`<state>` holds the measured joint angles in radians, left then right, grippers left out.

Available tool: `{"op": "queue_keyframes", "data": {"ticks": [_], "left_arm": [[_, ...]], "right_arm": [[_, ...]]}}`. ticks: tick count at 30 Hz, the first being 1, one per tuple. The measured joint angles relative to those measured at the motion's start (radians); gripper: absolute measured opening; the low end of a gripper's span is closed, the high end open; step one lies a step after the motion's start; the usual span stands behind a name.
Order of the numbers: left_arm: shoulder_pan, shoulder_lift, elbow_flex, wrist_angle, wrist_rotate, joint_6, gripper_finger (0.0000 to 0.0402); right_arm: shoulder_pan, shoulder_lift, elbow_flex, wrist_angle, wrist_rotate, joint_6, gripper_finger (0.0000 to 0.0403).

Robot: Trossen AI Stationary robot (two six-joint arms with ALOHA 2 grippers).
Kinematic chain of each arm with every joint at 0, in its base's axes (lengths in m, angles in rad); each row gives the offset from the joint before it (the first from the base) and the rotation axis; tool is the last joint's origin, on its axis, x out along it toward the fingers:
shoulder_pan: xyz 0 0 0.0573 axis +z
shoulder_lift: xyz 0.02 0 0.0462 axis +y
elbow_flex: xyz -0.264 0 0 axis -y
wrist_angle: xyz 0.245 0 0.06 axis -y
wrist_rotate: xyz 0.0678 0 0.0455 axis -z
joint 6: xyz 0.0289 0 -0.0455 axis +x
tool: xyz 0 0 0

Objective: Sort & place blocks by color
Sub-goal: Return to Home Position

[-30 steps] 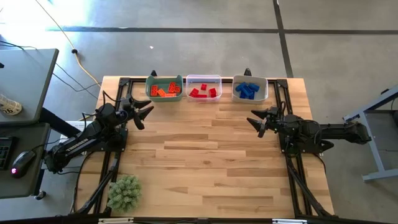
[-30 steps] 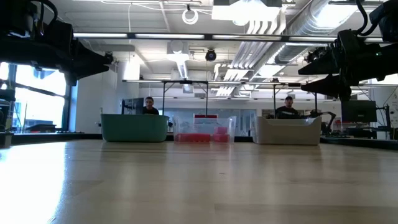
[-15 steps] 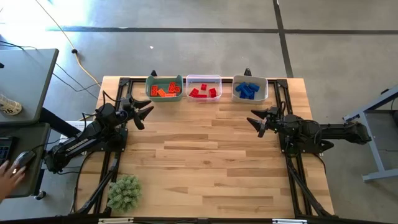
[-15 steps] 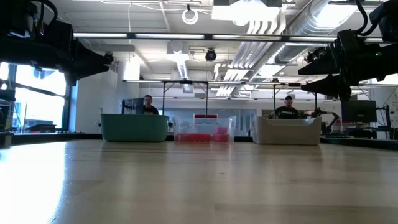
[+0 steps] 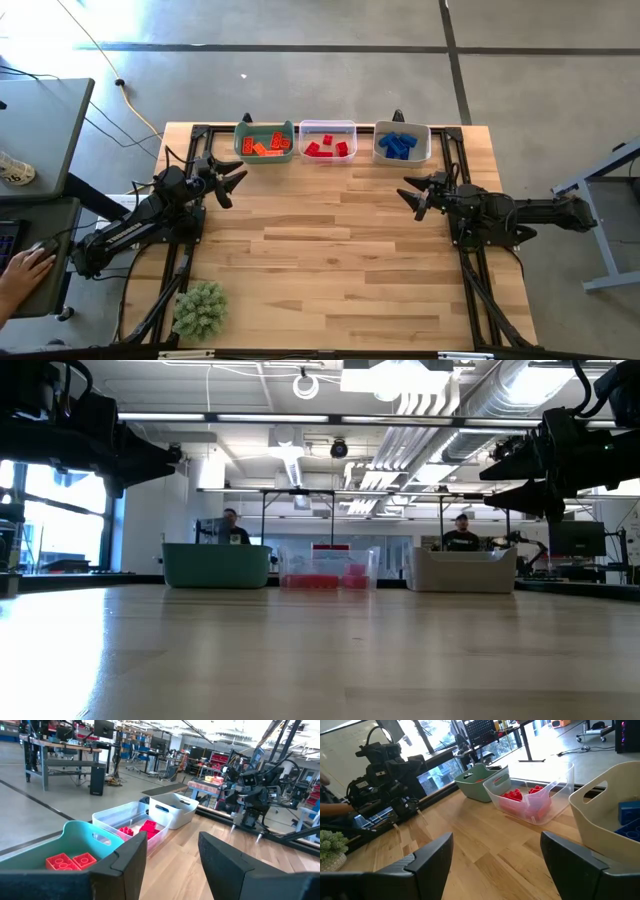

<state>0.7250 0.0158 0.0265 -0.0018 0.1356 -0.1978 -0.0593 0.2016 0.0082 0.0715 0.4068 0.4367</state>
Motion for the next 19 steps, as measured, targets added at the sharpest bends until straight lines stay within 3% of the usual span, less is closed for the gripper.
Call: {"op": "queue_keyframes", "data": {"ticks": [19], "left_arm": [[0.000,0.000,0.000,0.000,0.000,0.000,0.0167]], "right_arm": [[0.000,0.000,0.000,0.000,-0.005,0.000,0.0286]]}}
